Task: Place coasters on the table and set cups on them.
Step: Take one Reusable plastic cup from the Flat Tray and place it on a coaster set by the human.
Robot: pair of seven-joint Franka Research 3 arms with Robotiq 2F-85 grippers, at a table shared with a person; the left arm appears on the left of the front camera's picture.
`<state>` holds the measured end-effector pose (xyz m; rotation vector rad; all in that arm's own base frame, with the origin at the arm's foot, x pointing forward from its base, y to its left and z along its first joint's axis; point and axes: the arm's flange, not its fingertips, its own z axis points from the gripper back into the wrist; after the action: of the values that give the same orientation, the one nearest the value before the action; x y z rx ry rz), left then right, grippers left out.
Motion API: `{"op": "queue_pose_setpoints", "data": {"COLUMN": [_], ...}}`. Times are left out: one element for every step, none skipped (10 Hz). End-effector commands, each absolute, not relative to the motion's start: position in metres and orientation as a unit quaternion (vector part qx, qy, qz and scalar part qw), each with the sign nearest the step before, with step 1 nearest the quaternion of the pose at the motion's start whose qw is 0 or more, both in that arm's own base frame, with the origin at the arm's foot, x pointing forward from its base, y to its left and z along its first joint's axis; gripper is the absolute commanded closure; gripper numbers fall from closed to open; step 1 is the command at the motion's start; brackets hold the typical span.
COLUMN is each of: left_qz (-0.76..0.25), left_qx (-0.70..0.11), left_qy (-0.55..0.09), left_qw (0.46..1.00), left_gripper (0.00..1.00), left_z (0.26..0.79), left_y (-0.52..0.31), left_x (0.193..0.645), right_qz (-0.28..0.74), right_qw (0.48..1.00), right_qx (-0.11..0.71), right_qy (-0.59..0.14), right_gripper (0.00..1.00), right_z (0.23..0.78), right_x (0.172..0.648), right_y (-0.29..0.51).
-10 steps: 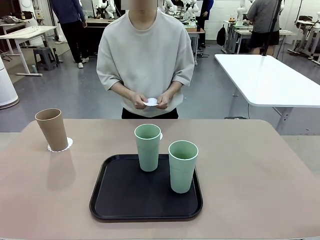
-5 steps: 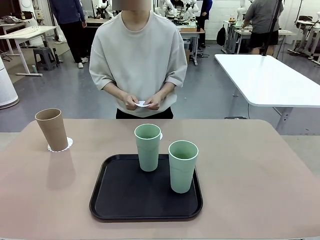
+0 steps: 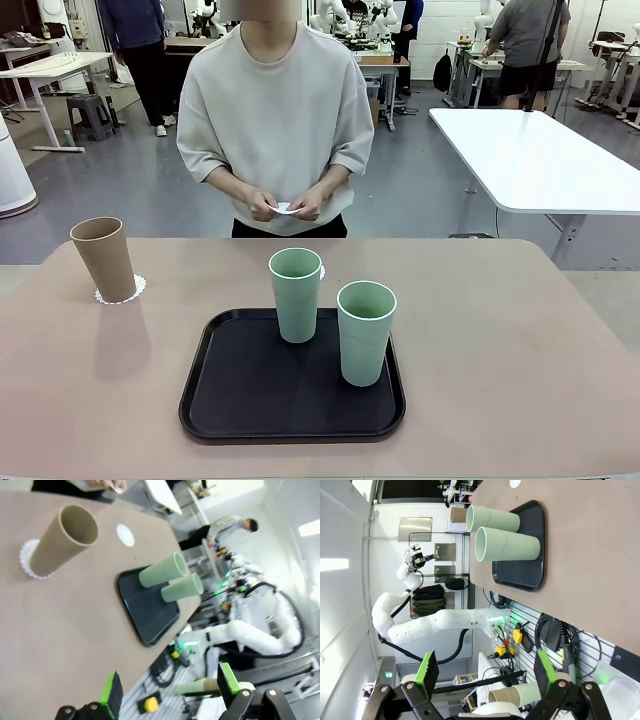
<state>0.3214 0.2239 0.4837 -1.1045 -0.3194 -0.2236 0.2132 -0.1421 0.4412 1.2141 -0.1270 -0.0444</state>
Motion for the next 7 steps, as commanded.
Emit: {"op": "queue_pose_setpoints", "data": {"left_qz": [-0.154, -0.179, -0.206, -0.226, -0.253, -0.291, -0.334], "left_qx": [-0.421, -0.369, -0.320, -0.282, -0.245, -0.208, -0.182], "left_qy": [-0.160, -0.156, -0.164, -0.181, -0.198, -0.208, -0.197], "left_qw": [0.879, 0.898, 0.910, 0.915, 0.915, 0.910, 0.904], "left_gripper": [0.00, 0.00, 0.00, 0.00, 0.00, 0.00, 0.00], "left_z": [0.522, 0.545, 0.572, 0.588, 0.604, 0.614, 0.612], "left_y": [0.173, 0.146, 0.112, 0.078, 0.040, 0.004, -0.029], "left_x": [0.318, 0.318, 0.315, 0.309, 0.306, 0.305, 0.306], "right_qz": [-0.019, -0.019, -0.019, -0.019, -0.019, -0.019, -0.019], "right_qw": [0.816, 0.816, 0.816, 0.816, 0.816, 0.816, 0.816], "right_qx": [0.575, 0.575, 0.575, 0.575, 0.575, 0.575, 0.575], "right_qy": [-0.061, -0.061, -0.061, -0.061, -0.061, -0.061, -0.061], "right_gripper": [0.00, 0.00, 0.00, 0.00, 0.00, 0.00, 0.00], "right_z": [0.441, 0.441, 0.441, 0.441, 0.441, 0.441, 0.441], "right_x": [0.213, 0.213, 0.213, 0.213, 0.213, 0.213, 0.213], "right_y": [-0.142, -0.142, -0.142, -0.142, -0.142, -0.142, -0.142]}}
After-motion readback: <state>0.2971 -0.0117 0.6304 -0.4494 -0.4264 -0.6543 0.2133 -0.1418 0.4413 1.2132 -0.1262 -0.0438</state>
